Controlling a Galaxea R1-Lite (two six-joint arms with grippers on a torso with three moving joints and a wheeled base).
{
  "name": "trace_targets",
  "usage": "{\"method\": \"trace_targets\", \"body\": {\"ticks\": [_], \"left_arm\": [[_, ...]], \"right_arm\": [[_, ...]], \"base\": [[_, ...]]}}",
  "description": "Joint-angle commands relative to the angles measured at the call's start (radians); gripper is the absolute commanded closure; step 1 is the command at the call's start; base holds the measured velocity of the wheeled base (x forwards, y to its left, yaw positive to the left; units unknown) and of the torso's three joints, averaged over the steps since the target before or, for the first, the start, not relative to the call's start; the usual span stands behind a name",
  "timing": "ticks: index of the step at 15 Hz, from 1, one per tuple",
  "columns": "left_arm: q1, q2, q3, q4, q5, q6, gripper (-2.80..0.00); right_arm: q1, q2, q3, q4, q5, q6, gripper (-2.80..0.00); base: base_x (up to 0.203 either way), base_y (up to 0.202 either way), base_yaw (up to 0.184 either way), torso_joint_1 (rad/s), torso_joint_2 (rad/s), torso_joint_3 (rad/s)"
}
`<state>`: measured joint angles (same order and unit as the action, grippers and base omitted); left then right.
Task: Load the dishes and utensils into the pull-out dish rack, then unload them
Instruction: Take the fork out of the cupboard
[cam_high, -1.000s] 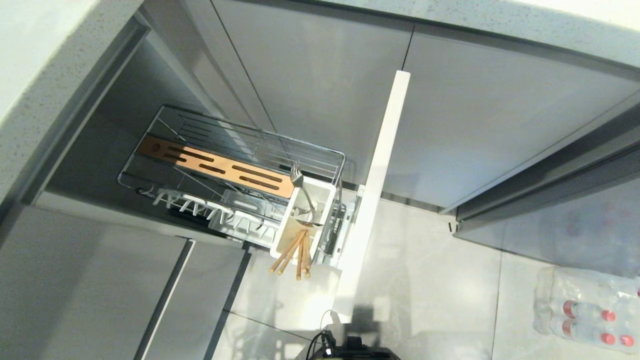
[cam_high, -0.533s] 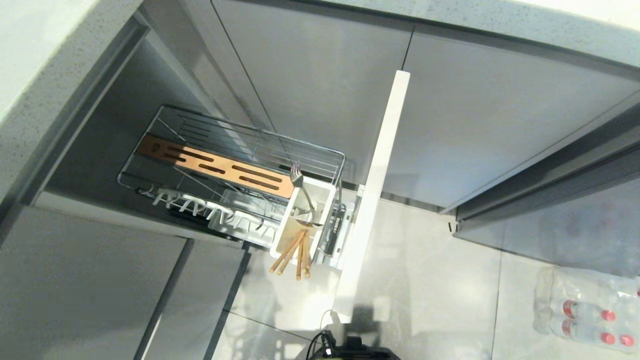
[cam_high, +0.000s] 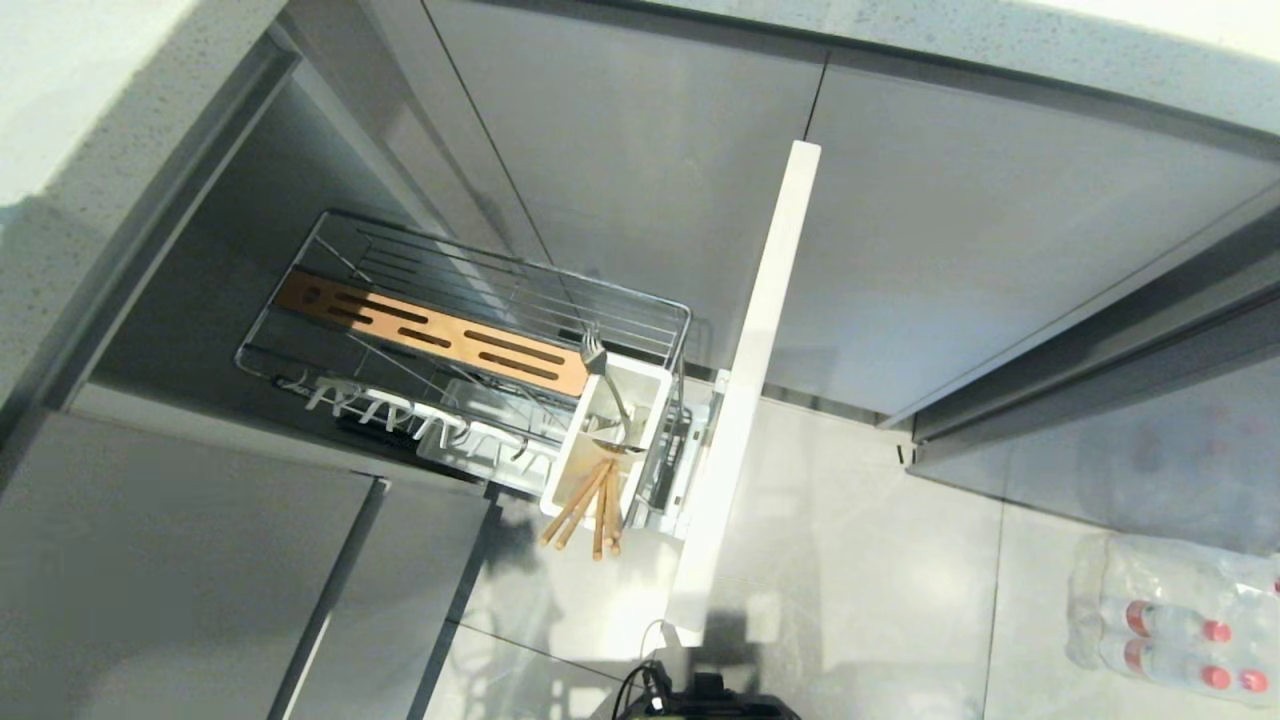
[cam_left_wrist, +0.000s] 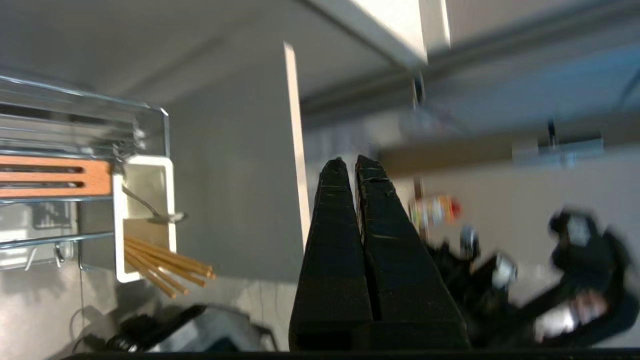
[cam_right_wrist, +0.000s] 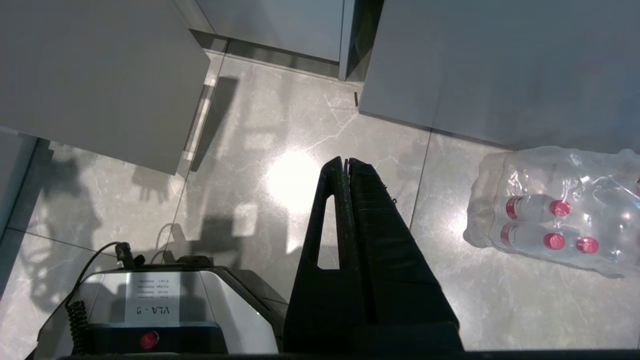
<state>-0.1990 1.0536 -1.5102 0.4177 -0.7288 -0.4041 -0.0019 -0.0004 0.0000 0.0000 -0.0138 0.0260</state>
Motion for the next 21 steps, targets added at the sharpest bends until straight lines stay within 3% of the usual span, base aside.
{"method": "trace_targets", "body": {"ticks": [1, 3, 4, 6, 7, 10, 14, 18, 21], "left_arm": [[0.001, 0.060, 0.007, 0.026, -0.038, 0.050, 0.00], [-0.007, 0.152, -0.015, 0.101, -0.025, 0.129, 0.00], [-0.028, 0.206, -0.041, 0.176, 0.028, 0.187, 0.00], [-0.095, 0.298, -0.093, 0.329, 0.248, 0.299, 0.00], [-0.134, 0.334, -0.103, 0.370, 0.302, 0.345, 0.00], [-0.191, 0.385, -0.097, 0.376, 0.359, 0.371, 0.00], [-0.288, 0.459, -0.136, 0.296, 0.567, 0.464, 0.00], [-0.382, 0.570, -0.189, 0.293, 0.626, 0.476, 0.00], [-0.396, 0.626, -0.199, 0.294, 0.656, 0.468, 0.00]], "right_arm": [[0.000, 0.000, 0.000, 0.000, 0.000, 0.002, 0.00], [0.000, 0.000, 0.000, 0.000, 0.000, 0.000, 0.00], [-0.001, 0.000, 0.000, 0.000, 0.000, 0.000, 0.00], [0.000, 0.000, 0.000, 0.000, 0.000, 0.000, 0.00], [0.000, 0.000, 0.000, 0.000, 0.000, 0.000, 0.00], [0.000, 0.000, 0.000, 0.000, 0.000, 0.001, 0.00], [0.000, 0.000, 0.000, 0.000, 0.000, 0.000, 0.00], [0.000, 0.000, 0.000, 0.000, -0.001, 0.000, 0.00], [-0.001, 0.000, 0.000, 0.000, -0.001, 0.000, 0.00]], "base": [[0.000, 0.000, 0.000, 0.000, 0.00, 0.000], [0.000, 0.000, 0.000, 0.000, 0.00, 0.000], [0.000, 0.000, 0.000, 0.000, 0.00, 0.000], [0.000, 0.000, 0.000, 0.000, 0.00, 0.000], [0.000, 0.000, 0.000, 0.000, 0.00, 0.000], [0.000, 0.000, 0.000, 0.000, 0.00, 0.000], [0.000, 0.000, 0.000, 0.000, 0.00, 0.000], [0.000, 0.000, 0.000, 0.000, 0.00, 0.000], [0.000, 0.000, 0.000, 0.000, 0.00, 0.000]]}}
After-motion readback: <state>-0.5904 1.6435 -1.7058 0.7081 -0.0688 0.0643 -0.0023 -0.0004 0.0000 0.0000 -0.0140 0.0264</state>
